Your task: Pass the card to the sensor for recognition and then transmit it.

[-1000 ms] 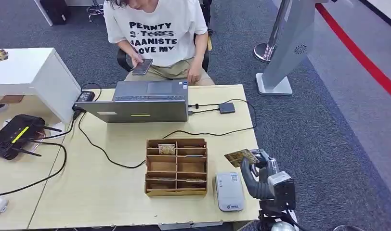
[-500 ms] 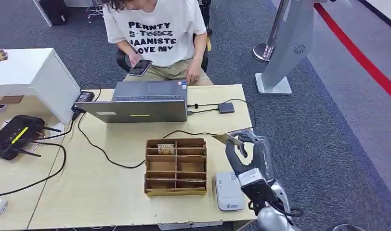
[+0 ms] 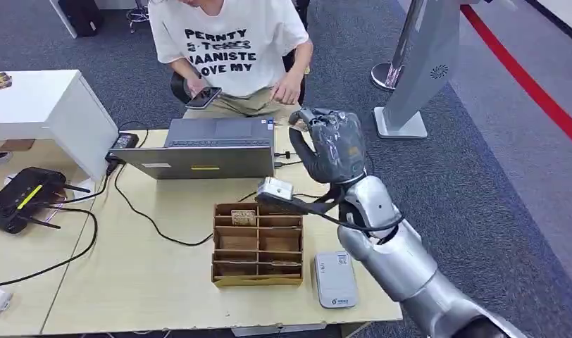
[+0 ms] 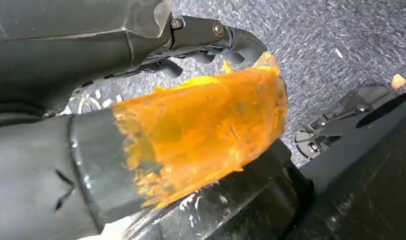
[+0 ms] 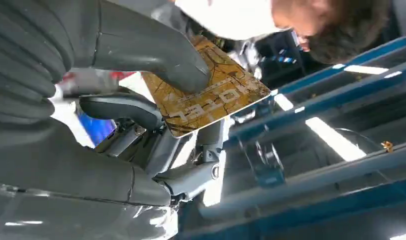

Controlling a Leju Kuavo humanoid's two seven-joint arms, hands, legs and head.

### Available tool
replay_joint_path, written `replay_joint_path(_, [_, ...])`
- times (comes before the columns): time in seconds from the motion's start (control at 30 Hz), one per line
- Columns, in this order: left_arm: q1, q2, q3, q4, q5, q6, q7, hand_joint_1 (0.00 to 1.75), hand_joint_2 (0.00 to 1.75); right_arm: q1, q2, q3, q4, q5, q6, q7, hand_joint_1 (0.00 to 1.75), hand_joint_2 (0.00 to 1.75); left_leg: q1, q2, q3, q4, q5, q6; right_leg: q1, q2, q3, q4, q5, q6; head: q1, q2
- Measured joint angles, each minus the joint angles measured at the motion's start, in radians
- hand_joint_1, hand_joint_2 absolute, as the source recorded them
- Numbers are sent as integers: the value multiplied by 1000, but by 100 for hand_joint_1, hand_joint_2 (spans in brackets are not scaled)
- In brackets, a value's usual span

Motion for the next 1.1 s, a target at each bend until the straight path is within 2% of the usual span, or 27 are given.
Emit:
replay_joint_path(0.23, [-19, -1, 0, 0, -62, -21, 11, 0, 0, -132, 11, 35, 195, 188, 17, 29, 175, 175, 0, -1, 0, 0, 0, 0, 0, 0, 0, 0, 0, 0, 0, 0])
replay_joint_path(0.53, [-31, -6, 0, 0, -81, -33, 11, 0, 0, -202, 27, 64, 339, 242, 15, 43, 175, 175, 0, -1, -1, 0, 0, 0, 0, -1, 0, 0, 0, 0, 0, 0])
replay_joint_path(0.6, [-22, -30, 0, 0, -117, -7, 12, 0, 0, -202, 28, 68, 360, 265, 12, 68, 175, 175, -1, -1, -1, 0, 0, 0, 0, -1, 0, 0, 0, 0, -1, 0])
replay_joint_path(0.7, [-1, -63, 0, 0, -133, 15, 21, 0, 0, -202, 28, 69, 383, 279, 0, 72, 175, 175, 0, -1, -1, 0, 0, 0, 0, 0, -1, -1, 0, 0, 0, 0])
replay_joint_path(0.73, [5, -70, -1, 0, -135, 16, 21, 0, 0, -202, 28, 69, 387, 284, -2, 72, 126, 175, -1, -1, -1, 0, 0, 0, 0, 0, -1, -1, 0, 0, 0, 0])
replay_joint_path(0.77, [9, -76, -1, 0, -135, 16, 21, 0, 0, -202, 28, 69, 394, 290, -3, 72, 33, 175, -1, -1, -1, 0, 0, 0, 0, -1, -1, -1, 0, 0, 0, 0])
replay_joint_path(0.8, [10, -82, -2, 0, -135, 16, 21, 0, 0, -202, 28, 69, 400, 294, -4, 72, 33, 175, -1, -1, -1, 0, 0, 1, 0, -1, -1, -1, 0, 0, 0, 0])
replay_joint_path(0.83, [10, -83, -3, 0, -135, 16, 21, 0, 0, -201, 28, 70, 404, 297, -4, 72, 0, 175, -1, -1, -2, 0, -1, 1, 0, -1, -1, -1, 0, 0, 0, 0])
replay_joint_path(1.1, [16, -90, -5, 0, -128, 16, 22, 0, 0, -195, 28, 70, 429, 317, -11, 80, 0, 175, 0, -1, -1, 0, 0, 0, 0, 0, -2, 0, 0, 0, 0, 0])
